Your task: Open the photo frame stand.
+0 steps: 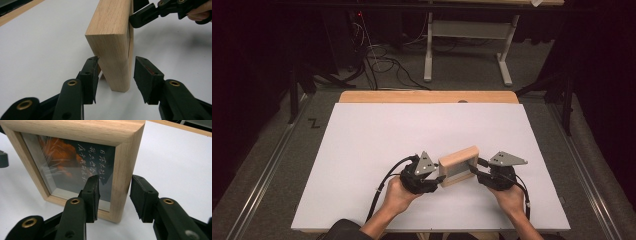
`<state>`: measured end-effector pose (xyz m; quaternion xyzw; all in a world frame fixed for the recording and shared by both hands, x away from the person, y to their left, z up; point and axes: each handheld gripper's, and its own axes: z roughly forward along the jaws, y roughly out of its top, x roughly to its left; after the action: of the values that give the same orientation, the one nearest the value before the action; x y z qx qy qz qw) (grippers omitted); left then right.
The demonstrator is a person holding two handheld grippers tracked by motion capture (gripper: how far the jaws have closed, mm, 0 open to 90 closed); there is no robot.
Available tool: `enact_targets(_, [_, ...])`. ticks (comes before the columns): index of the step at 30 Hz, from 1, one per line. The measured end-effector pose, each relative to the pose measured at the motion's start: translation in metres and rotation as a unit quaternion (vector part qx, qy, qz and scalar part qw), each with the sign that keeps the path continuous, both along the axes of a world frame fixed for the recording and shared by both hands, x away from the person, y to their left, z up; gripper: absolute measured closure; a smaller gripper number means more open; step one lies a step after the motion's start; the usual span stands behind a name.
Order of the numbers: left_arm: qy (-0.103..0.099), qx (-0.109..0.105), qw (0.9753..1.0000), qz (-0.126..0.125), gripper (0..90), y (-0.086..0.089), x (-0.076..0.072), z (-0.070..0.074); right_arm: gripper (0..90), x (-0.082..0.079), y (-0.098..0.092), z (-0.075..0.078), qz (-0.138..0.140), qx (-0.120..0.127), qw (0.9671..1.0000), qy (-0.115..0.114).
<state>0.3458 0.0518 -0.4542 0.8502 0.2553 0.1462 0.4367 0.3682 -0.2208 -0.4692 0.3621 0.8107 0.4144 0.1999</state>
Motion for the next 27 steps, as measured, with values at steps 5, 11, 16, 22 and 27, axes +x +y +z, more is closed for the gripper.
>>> enact_targets(5, [-0.001,0.003,0.9999,-0.014,54.8,-0.004,-0.005,0.0,59.9,0.001,-0.002,0.0,-0.003,0.003,1.0,-0.001])
enact_targets(11, [-0.004,0.008,0.9994,-0.033,55.2,-0.009,-0.011,0.0,59.7,0.001,-0.005,-0.001,-0.008,0.005,1.0,0.001])
enact_targets(16, [-0.005,0.009,0.9993,-0.035,55.2,-0.009,-0.011,0.0,58.4,0.001,-0.005,-0.001,-0.008,0.004,0.9999,0.006])
enact_targets(22, [-0.006,0.008,0.9993,-0.035,55.1,-0.009,-0.01,0.0,57.0,0.002,-0.005,-0.001,-0.006,0.001,1.0,0.007])
enact_targets(27, [-0.007,0.005,0.9992,-0.038,55.2,-0.009,-0.011,0.0,54.2,0.001,-0.006,0.002,-0.004,0.01,0.9999,0.006])
